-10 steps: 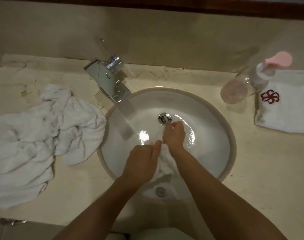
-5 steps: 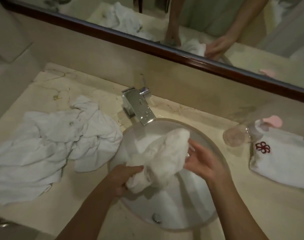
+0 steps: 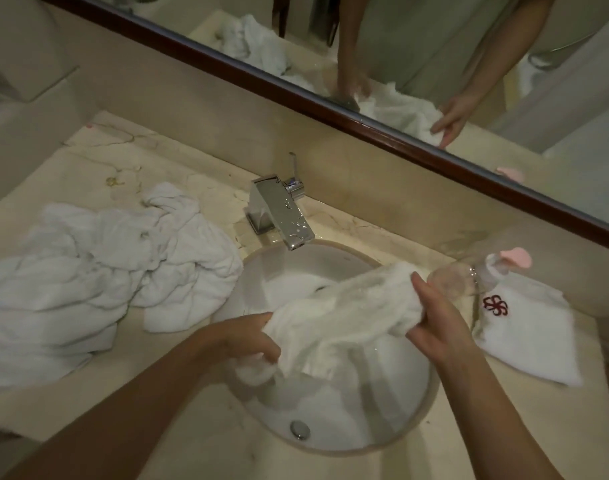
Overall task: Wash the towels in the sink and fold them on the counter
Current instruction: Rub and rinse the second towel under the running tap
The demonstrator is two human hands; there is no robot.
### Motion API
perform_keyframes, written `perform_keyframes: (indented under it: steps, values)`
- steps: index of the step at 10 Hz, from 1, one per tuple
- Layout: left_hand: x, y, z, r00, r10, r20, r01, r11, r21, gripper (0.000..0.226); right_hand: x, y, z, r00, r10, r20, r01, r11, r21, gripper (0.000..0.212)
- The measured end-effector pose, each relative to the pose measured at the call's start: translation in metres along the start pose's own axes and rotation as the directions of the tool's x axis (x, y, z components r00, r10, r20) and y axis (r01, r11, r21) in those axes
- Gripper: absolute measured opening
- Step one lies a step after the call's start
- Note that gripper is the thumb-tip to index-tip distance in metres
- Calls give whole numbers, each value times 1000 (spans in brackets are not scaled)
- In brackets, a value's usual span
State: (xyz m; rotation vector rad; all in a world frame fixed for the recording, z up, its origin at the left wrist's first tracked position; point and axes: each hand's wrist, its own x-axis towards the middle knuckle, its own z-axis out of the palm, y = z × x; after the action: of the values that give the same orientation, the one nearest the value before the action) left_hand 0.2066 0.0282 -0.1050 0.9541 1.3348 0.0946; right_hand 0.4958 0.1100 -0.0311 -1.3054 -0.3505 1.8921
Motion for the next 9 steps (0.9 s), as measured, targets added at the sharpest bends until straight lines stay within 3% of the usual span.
perform_keyframes:
  steps: [1,2,3,4,5,6,7,8,9]
  values:
    - [9,-12,5,995,-68,77,93,918,-387,50,-4,-13,15,996,-41,80,47,997,-64,41]
    - [20,-22,12,987,-151,45,133,639,-758,59,-3,-11,23,988,-19,152,47,982,-182,40]
    - [25,-22,19,969,-196,-149,-42,466,-884,44,4,6,17,978,104,182,-26,922,-386,53]
    - [20,-18,28,951,-179,-253,-124,526,-841,37,10,34,2,946,308,104,-222,846,-484,69]
    - [17,-15,21,947,-142,-288,-177,516,-838,25,16,43,-11,936,319,-145,-351,863,-364,41]
    - [11,-15,23,965,-188,-182,-84,436,-896,16,17,63,-36,845,365,-391,-396,918,3,21]
    - [20,-26,32,914,-283,-290,-167,390,-906,42,2,92,-36,821,444,-359,-477,879,-5,23]
    - [26,-22,37,872,-254,-419,-274,456,-847,28,4,88,-2,934,226,-276,-286,937,-201,18]
    - [31,-10,27,848,-248,-469,-321,463,-826,17,28,57,37,988,2,-153,-80,861,-502,14]
